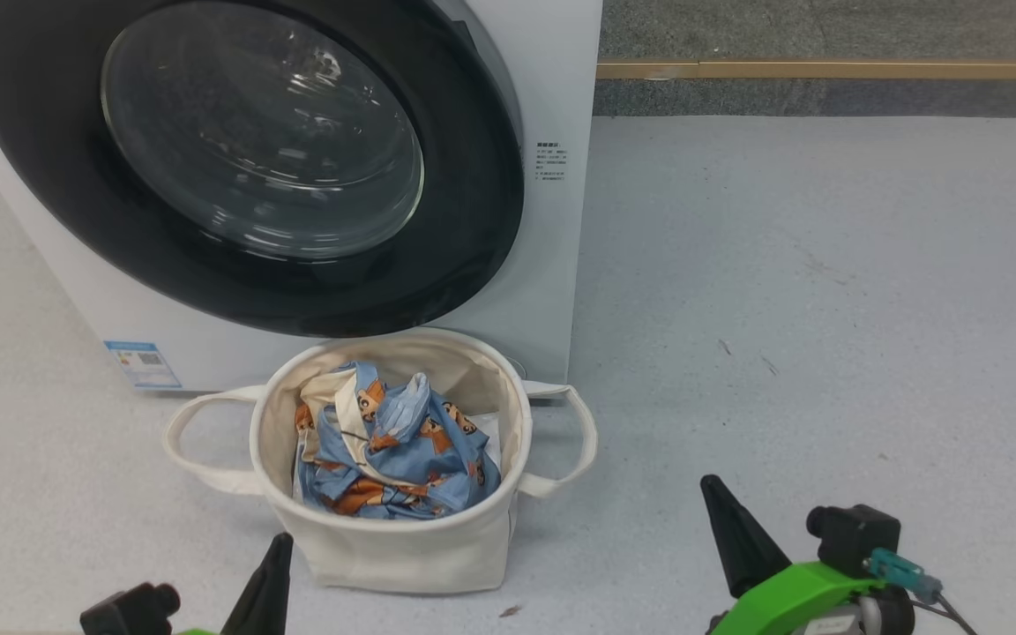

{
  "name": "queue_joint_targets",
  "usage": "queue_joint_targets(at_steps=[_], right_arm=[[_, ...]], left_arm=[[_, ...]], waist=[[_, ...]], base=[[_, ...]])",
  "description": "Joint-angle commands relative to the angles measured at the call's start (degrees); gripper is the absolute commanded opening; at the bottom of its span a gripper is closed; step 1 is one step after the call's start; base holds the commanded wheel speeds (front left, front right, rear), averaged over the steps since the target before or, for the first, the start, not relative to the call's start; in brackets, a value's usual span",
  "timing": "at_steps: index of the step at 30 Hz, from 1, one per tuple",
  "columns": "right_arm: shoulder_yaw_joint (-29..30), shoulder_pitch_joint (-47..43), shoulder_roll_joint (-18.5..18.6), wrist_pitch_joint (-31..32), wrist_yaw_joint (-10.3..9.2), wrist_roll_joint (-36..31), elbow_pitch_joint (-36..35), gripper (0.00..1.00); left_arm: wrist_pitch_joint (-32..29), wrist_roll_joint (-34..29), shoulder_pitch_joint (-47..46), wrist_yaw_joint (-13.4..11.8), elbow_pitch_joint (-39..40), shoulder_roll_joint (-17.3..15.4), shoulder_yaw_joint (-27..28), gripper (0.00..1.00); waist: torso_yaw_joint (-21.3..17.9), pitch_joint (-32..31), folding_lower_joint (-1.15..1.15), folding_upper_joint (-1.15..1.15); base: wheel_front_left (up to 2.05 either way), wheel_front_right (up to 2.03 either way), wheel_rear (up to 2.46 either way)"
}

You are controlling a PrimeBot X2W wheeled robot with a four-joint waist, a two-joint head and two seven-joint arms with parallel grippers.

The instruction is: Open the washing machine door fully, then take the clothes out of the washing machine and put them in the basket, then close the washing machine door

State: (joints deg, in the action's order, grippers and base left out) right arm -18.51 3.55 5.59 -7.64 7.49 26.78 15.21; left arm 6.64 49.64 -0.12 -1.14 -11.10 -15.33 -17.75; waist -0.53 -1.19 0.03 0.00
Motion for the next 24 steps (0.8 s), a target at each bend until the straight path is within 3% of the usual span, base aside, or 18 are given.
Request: queue_joint_targets(at_steps=[1, 24], right_arm=[[0.71, 2.62, 0.1, 0.18, 0.0, 1.12, -1.96, 0.0], [4.82, 2.64, 0.11, 2.35, 0.0, 14.74, -1.78, 0.0]], left_arm=[[-0.22, 0.64, -2.55, 0.33, 1.59, -0.23, 1.27, 0.0], [-2.73, 9.18, -3.37, 2.03, 0.49, 2.22, 5.79, 0.0]], waist=[[0.0, 0.04, -0.01, 0.0], [0.11, 0.33, -0.02, 0.0]], base=[[0.0, 0.0, 0.0], [0.0, 0.0, 0.0]])
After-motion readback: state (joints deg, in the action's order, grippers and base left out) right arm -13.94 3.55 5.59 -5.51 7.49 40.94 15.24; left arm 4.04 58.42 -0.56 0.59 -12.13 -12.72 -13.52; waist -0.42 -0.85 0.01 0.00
